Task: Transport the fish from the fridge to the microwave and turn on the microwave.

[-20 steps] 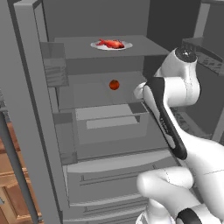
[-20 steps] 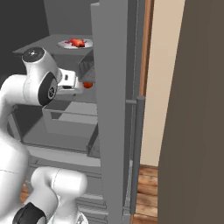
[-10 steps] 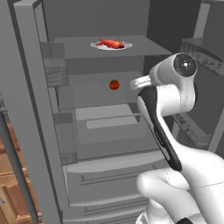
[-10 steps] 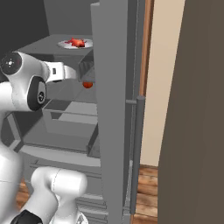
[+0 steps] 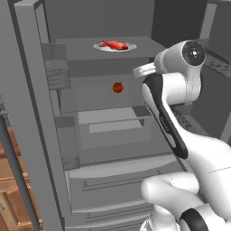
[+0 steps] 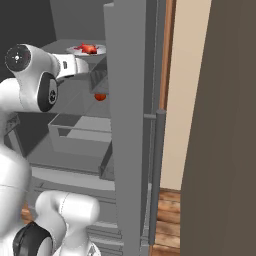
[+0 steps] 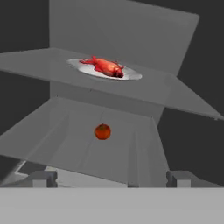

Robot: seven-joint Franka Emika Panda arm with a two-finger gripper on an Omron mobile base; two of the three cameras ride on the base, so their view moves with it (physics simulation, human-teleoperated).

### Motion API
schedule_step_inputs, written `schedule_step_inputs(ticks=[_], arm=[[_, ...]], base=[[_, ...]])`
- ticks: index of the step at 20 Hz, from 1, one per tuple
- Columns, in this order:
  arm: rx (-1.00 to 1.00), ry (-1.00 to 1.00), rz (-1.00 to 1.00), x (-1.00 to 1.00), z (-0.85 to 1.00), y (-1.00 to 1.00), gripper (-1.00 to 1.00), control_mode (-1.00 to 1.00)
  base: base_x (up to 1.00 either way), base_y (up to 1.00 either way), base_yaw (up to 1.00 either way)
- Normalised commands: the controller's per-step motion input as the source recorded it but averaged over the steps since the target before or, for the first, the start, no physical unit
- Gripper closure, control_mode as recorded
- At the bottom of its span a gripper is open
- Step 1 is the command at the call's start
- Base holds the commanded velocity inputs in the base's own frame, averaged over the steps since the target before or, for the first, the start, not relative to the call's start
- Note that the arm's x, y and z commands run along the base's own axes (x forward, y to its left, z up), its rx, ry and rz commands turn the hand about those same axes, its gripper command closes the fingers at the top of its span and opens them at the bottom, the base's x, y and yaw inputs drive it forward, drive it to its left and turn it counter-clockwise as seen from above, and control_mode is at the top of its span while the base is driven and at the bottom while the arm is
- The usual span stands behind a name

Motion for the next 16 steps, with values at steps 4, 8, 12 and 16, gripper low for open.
schedule_step_inputs(ticks=[4, 8, 12, 16], arm=[[0.04, 0.00, 0.04, 0.33, 0.23, 0.01, -1.00, -1.00], [0.04, 0.00, 0.02, 0.35, 0.07, 0.00, -1.00, -1.00], [0.03, 0.00, 0.00, 0.39, 0.01, 0.00, -1.00, -1.00], [0.02, 0.00, 0.00, 0.29, 0.00, 0.00, -1.00, -1.00]], base=[[0.00, 0.00, 0.00], [0.00, 0.00, 0.00], [0.00, 0.00, 0.00], [0.00, 0.00, 0.00]])
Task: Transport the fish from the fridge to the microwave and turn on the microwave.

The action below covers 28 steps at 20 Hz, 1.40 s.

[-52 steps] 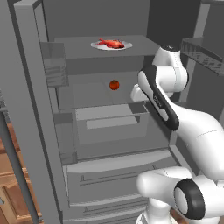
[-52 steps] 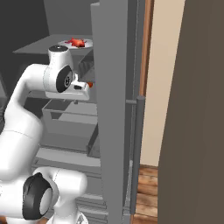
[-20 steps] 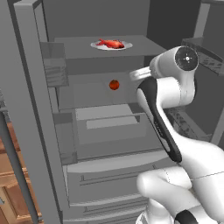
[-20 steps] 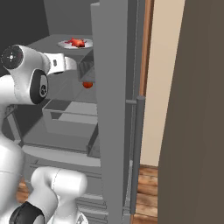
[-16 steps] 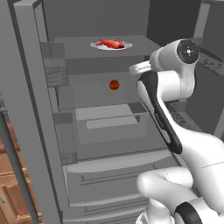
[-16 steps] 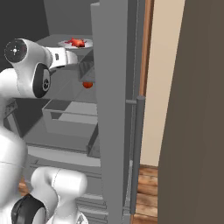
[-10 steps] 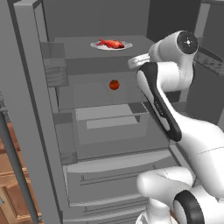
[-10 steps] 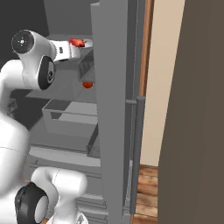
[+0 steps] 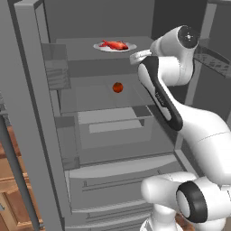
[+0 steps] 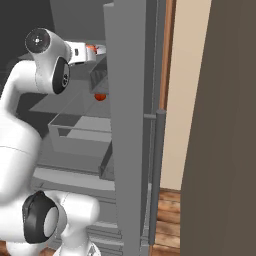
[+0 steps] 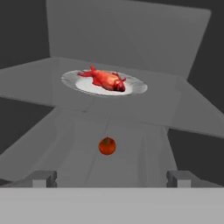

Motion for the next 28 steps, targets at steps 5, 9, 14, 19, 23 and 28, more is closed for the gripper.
schedule_step_inputs(ticks=[5, 9, 14, 19, 23, 28], arm=[[0.05, 0.00, 0.00, 0.28, 0.00, 0.00, -1.00, -1.00], [0.06, 0.00, 0.00, 0.32, 0.00, 0.00, -1.00, -1.00], [0.06, 0.01, 0.00, 0.33, 0.00, 0.00, -1.00, -1.00], [0.04, 0.00, 0.00, 0.25, 0.01, 0.00, -1.00, -1.00], [0.01, 0.00, 0.00, 0.24, 0.06, 0.00, -1.00, -1.00], [0.00, 0.01, 0.00, 0.23, 0.15, 0.01, -1.00, -1.00]], base=[[0.00, 0.00, 0.00], [0.00, 0.00, 0.00], [0.00, 0.00, 0.00], [0.00, 0.00, 0.00], [0.00, 0.00, 0.00], [0.00, 0.00, 0.00]])
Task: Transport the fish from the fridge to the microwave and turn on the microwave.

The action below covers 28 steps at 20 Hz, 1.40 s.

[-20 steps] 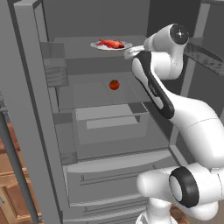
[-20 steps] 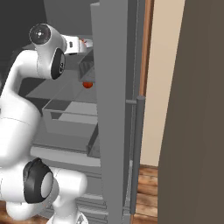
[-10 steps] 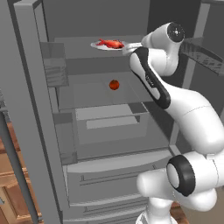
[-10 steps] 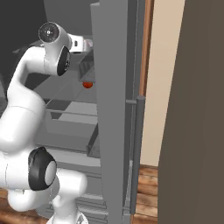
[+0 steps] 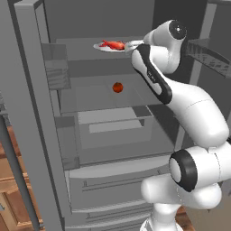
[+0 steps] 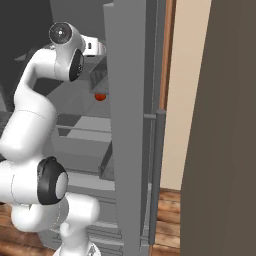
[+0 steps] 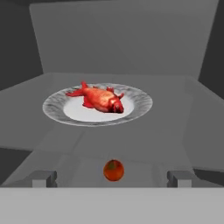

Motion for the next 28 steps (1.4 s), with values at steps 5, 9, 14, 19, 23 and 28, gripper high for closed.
schedule_step_inputs(ticks=[5, 9, 14, 19, 23, 28], arm=[[0.00, 0.03, 0.00, 0.25, 0.13, 0.01, -1.00, -1.00], [0.00, 0.04, 0.00, 0.24, 0.05, 0.03, -1.00, -1.00], [0.00, 0.03, 0.00, 0.27, 0.00, 0.13, -1.00, -1.00], [0.00, 0.06, 0.05, 0.32, 0.00, 0.21, -1.00, -1.00], [0.00, 0.03, 0.05, 0.35, 0.00, 0.15, -1.00, -1.00], [0.00, 0.03, 0.04, 0.33, 0.00, 0.03, -1.00, -1.00]], base=[[0.00, 0.00, 0.00], [0.00, 0.00, 0.00], [0.00, 0.00, 0.00], [0.00, 0.00, 0.00], [0.00, 0.00, 0.00], [0.00, 0.00, 0.00]])
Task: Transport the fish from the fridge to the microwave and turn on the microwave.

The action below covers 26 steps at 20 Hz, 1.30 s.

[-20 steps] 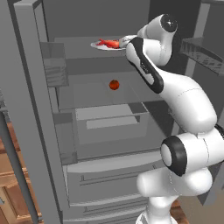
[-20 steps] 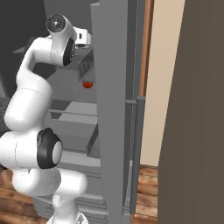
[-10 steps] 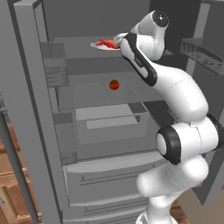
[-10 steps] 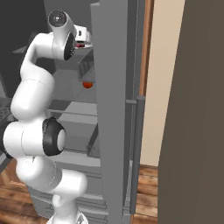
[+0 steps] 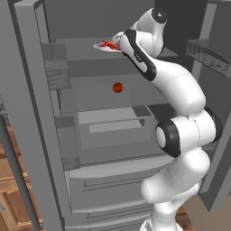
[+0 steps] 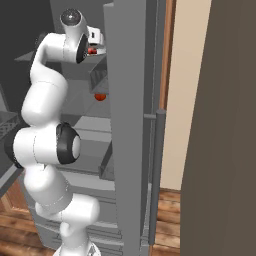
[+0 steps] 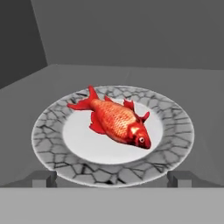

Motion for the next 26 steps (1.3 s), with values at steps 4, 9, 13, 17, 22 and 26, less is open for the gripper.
schedule_step_inputs(ticks=[4, 9, 13, 17, 22, 26], arm=[[0.00, 0.00, 0.05, 0.23, -0.04, 0.00, -1.00, -1.00], [0.00, 0.00, 0.04, 0.17, -0.01, 0.00, -1.00, -1.00], [0.00, 0.00, 0.04, 0.18, -0.03, 0.01, -1.00, -1.00], [0.00, 0.00, 0.04, 0.18, -0.08, 0.03, -1.00, -1.00], [0.00, 0.02, 0.03, 0.19, -0.11, 0.02, -1.00, -1.00], [0.00, 0.05, 0.01, 0.21, -0.01, 0.00, -1.00, -1.00]], base=[[0.00, 0.00, 0.00], [0.00, 0.00, 0.00], [0.00, 0.00, 0.00], [0.00, 0.00, 0.00], [0.00, 0.00, 0.00], [0.00, 0.00, 0.00]])
